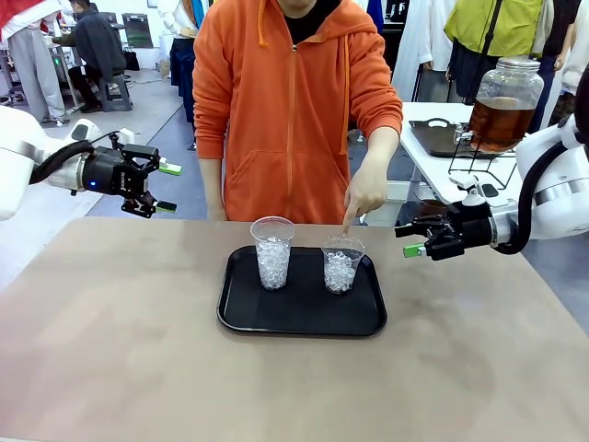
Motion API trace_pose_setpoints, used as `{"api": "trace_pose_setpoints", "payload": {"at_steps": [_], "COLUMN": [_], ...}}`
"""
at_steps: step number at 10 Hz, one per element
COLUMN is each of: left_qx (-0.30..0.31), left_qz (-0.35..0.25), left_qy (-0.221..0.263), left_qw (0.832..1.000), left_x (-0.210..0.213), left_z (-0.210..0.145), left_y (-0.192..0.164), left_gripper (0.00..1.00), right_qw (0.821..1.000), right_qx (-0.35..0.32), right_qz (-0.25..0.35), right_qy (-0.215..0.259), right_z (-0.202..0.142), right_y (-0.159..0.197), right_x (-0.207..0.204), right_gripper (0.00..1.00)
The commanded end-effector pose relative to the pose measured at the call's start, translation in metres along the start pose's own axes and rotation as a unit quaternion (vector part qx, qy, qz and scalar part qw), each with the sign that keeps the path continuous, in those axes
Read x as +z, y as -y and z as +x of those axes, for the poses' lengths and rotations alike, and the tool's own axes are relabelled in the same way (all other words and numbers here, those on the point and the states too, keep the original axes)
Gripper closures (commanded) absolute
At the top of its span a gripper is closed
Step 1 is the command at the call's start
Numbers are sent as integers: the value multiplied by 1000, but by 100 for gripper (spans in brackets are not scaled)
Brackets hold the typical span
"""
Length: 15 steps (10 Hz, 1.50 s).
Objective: Pour the drink into the iced cup.
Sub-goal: Pick up the iced cup indicated by the human and present it to them.
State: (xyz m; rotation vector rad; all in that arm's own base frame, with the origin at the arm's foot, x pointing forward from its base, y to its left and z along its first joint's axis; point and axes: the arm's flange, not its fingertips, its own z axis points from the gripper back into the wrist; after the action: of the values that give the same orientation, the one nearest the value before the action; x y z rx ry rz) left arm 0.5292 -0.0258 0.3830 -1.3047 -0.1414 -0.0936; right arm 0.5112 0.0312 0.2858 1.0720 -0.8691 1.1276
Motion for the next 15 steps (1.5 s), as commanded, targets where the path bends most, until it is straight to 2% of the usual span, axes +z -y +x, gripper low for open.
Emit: {"api": "trace_pose_setpoints", "payload": {"at_steps": [1, 3, 6, 15], "left_qx": [-2, -2, -2, -2], "left_qz": [-4, -4, -4, -4], "left_qy": [1, 1, 1, 1], "left_qw": [1000, 1000, 1000, 1000], "left_x": [1, 1, 1, 1], "left_z": [0, 0, 0, 0], "left_y": [1, 1, 1, 1], "left_gripper": [0, 0, 0, 0], "right_qw": [1000, 999, 996, 995], "right_qx": [0, 49, 93, 73], "right_qz": [0, -17, -1, 29], "right_qy": [0, 3, 17, 63], "right_z": [0, -9, -25, -50], "right_y": [0, 14, 27, 42], "right_x": [0, -11, -37, -84], "right_gripper": [0, 0, 0, 0]}}
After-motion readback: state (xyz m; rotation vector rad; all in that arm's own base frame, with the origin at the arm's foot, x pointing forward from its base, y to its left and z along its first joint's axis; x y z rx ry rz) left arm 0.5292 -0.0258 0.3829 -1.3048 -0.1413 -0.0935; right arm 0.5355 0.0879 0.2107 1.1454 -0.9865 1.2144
